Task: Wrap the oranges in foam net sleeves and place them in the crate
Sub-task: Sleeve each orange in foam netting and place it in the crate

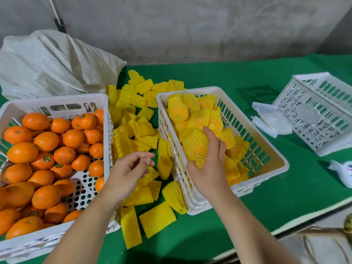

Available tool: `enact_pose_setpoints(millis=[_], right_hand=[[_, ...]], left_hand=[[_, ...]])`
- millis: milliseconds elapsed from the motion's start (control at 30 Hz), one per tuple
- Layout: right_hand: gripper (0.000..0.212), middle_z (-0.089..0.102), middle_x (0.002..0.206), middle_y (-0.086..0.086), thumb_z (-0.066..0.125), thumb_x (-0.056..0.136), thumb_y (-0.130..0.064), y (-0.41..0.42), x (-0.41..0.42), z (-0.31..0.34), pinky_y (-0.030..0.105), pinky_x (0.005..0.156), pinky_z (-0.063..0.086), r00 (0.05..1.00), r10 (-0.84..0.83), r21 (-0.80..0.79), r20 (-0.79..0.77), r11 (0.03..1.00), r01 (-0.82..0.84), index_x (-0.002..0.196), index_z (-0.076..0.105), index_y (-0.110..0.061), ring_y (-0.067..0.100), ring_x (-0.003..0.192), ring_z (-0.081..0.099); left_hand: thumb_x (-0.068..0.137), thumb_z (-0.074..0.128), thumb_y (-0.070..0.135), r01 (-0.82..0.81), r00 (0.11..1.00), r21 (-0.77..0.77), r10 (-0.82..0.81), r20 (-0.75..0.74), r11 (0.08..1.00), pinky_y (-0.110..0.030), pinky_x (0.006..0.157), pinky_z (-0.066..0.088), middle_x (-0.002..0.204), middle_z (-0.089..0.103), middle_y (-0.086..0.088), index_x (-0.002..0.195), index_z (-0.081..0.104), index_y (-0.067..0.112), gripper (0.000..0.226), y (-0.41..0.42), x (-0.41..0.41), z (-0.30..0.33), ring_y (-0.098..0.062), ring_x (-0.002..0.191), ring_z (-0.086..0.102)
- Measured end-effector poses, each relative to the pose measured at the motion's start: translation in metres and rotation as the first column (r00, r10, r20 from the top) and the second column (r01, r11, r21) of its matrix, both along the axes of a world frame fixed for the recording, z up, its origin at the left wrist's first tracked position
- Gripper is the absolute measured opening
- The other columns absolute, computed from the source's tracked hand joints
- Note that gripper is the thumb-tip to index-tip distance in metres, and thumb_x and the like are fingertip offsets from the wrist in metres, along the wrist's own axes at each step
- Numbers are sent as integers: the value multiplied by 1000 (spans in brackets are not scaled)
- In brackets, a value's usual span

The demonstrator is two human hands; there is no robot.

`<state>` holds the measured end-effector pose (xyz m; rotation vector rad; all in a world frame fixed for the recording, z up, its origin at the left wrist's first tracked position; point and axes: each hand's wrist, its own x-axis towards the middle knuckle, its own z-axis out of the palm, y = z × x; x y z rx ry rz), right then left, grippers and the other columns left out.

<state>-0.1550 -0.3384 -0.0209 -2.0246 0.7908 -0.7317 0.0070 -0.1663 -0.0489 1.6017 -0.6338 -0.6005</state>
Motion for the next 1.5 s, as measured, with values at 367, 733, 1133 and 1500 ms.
enact_pose_setpoints(millis=[367,733,1133,1500], right_hand=[[58,40,162,-2,41,93,-58,-5,-29,-34,54,112,38,842,-146,-506,-519,847,-165,144,54,-34,26,148,34],[56,2,170,18,61,92,-30,28,27,-41,56,121,4,595,16,-511,-804,494,-703,146,48,-26,42,153,5],[53,12,168,19,68,91,-24,25,66,-96,51,124,2,-282,-175,192,-943,404,-894,142,56,-16,40,153,1],[49,31,154,2,46,102,-44,24,78,-67,49,117,26,341,196,-163,-920,600,-783,145,48,-21,32,138,30]], left_hand=[[105,60,30,115,964,239,-167,208,964,-35,82,57,108,71,16,129,67,32,24,-2,-6,-5,-12,94,67],[103,65,15,-108,704,351,-178,687,930,-36,94,48,118,70,2,125,72,19,24,32,26,6,-20,111,60],[96,71,26,-143,607,362,-207,767,921,-28,89,34,105,74,11,109,79,28,15,32,23,-8,-17,97,57],[99,52,45,-179,556,449,-286,780,876,-28,92,29,116,66,19,122,71,40,30,29,28,-15,-13,108,48]])
